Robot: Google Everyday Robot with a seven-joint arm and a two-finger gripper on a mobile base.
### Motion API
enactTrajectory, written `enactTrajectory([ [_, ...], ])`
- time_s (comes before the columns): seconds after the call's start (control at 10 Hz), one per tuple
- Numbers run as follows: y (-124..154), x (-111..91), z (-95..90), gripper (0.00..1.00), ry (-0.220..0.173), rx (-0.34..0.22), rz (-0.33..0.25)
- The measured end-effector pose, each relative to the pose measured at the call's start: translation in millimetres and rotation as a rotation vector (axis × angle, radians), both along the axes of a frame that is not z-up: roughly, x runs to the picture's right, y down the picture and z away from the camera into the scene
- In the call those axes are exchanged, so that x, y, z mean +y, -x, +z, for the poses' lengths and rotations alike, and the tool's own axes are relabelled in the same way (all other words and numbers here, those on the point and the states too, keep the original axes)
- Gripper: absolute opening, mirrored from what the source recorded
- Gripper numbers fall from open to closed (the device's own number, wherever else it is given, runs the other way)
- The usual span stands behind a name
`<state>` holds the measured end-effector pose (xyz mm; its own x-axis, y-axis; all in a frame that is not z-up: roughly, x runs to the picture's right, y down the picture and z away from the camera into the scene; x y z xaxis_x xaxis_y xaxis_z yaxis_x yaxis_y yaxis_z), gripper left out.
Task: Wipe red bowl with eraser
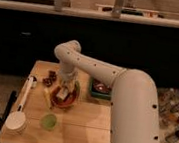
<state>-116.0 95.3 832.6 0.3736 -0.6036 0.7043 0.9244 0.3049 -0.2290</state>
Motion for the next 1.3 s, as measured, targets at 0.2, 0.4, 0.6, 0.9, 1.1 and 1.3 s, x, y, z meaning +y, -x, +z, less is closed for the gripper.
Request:
enactTrajectory([
  [0.2, 5.0, -1.1, 0.6, 0.0, -0.006, -0.013, 0.0],
  [0.4, 3.5, -0.1, 1.5, 0.0, -0.004, -0.011, 0.001],
  [0.6, 3.7, 0.0, 1.4, 0.0, -0.003, -0.011, 0.0],
  [0.9, 4.4, 0.3, 1.1, 0.0, -0.002, -0.012, -0.001],
  [1.1, 4.1, 0.3, 1.1, 0.0, -0.002, -0.011, -0.002],
  [1.3, 4.4, 0.4, 1.0, 0.0, -0.002, -0.011, -0.002],
])
